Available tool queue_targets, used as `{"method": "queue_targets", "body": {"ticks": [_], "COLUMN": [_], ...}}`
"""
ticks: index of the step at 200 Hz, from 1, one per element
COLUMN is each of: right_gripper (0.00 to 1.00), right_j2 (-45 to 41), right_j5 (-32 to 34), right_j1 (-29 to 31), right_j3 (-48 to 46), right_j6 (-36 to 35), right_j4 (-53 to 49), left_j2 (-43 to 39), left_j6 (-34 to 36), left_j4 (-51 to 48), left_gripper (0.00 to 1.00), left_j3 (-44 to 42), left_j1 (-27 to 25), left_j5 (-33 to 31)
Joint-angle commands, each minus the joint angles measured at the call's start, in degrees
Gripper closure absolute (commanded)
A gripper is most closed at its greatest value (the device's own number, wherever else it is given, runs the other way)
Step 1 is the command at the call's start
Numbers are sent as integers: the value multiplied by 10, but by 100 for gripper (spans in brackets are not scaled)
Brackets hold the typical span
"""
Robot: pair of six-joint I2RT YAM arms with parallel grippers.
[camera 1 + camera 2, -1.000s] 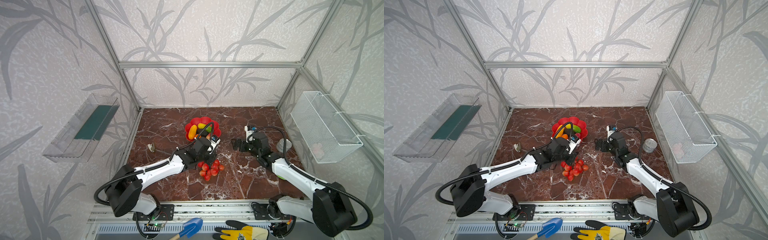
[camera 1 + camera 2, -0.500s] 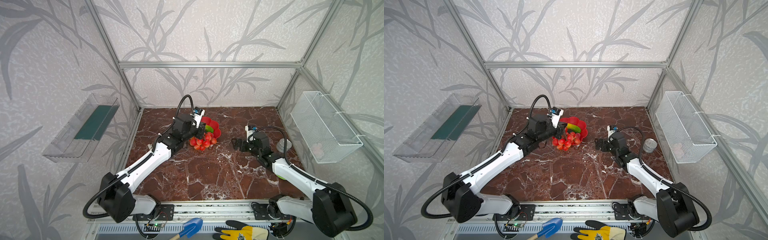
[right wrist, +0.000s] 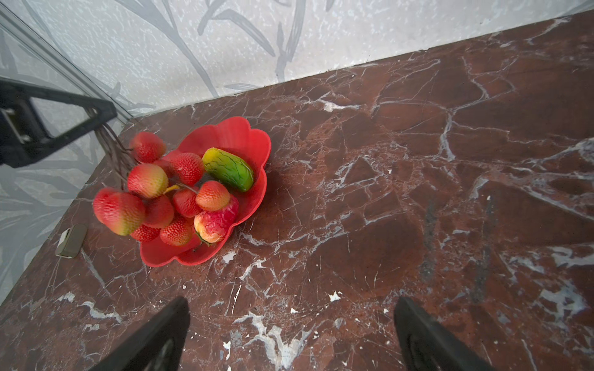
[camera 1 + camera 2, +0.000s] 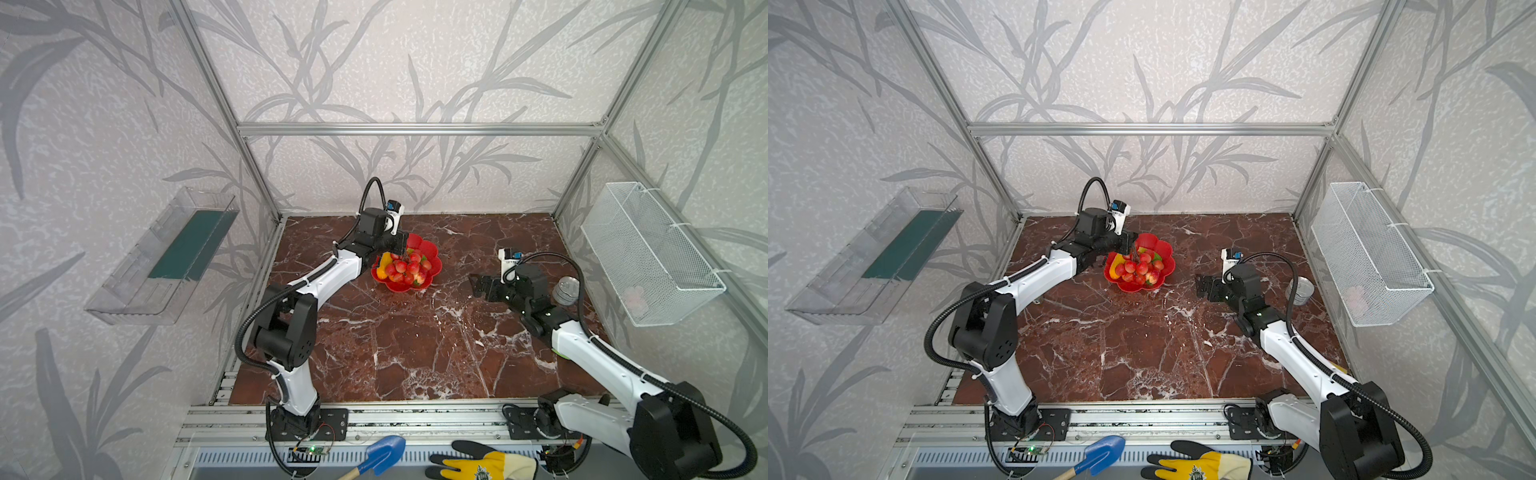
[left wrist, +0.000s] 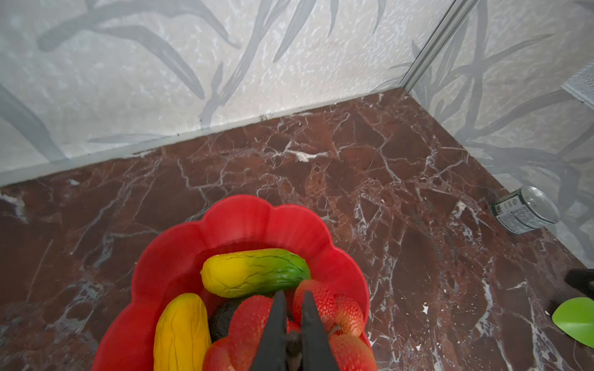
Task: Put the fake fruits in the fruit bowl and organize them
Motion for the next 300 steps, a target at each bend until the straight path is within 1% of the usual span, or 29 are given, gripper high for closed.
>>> {"method": "queue_targets", "body": {"ticks": [1,17,23,27,35,45,56,73,81,86,106,119,135,156,168,182,193,201,209,222,228,238,254,266,271,278,286,292,300], "right_gripper": [1,1,1,1,1,1,1,1,1,1,1,1,1,1,1,1,1,1,1,1,1,1,1,1,1,1,1,1,1], "right_j2": [-11,-12,-12,-12,-12,-13,-14,-16,-16,-15,-16,-17,-17,-22,-33,-55,-73,-82,-87,-80,-71,-43,8,49,71,106,147,160,171], "right_j5": [-1,-2,-2,-2,-3,-3,-3,-2,-2,-1,2,11,19,43,62,104,142,164,185,216,226,235,243,259,262,257,246,253,242], "right_j1": [-6,-7,-8,-8,-9,-10,-11,-11,-11,-11,-12,-12,-12,-12,-10,-10,-10,-10,-10,-10,-10,-10,-11,-12,-13,-17,-22,-14,-17], "right_j3": [-3,-2,-1,0,2,5,6,7,8,9,12,12,12,2,-9,-36,-63,-83,-100,-125,-131,-139,-158,-168,-173,-180,-185,-179,-174], "right_j6": [-5,-6,-7,-7,-9,-9,-9,-8,-8,-8,-14,-17,-31,-56,-82,-98,-121,-146,-172,-198,-208,-234,-263,-266,-270,-277,-283,-307,-315], "right_j4": [-9,-11,-12,-13,-17,-20,-21,-22,-23,-24,-31,-31,-28,-12,-9,1,18,34,56,108,129,168,265,330,361,422,480,484,488], "left_j2": [20,33,37,39,41,40,31,6,-10,-22,-88,-144,-226,-347,-421,-510,-568,-600,-619,-604,-585,-538,-444,-365,-333,-289,-239,-201,-167], "left_j6": [-17,-21,-24,-27,-29,-31,-34,-30,-27,-24,-1,22,49,70,68,60,54,60,78,72,72,71,72,78,74,74,82,86,90], "left_j4": [16,16,14,12,8,6,6,21,25,27,66,114,163,183,184,202,238,255,260,302,326,356,405,467,495,532,566,599,636], "left_gripper": [100,100,97,94,82,57,35,12,4,1,1,1,0,0,0,0,0,0,0,0,0,0,0,0,0,0,0,0,0], "left_j3": [25,28,30,32,37,40,42,39,38,38,7,-40,-116,-254,-354,-474,-565,-612,-640,-667,-674,-673,-658,-644,-641,-637,-626,-623,-623], "left_j1": [9,15,18,20,24,27,29,32,34,35,36,37,39,42,44,46,49,55,61,74,88,116,154,173,180,191,194,194,195], "left_j5": [14,13,11,9,8,7,-4,-18,-26,-33,-64,-89,-138,-226,-271,-313,-351,-373,-390,-460,-471,-450,-417,-398,-381,-344,-339,-336,-332]}}
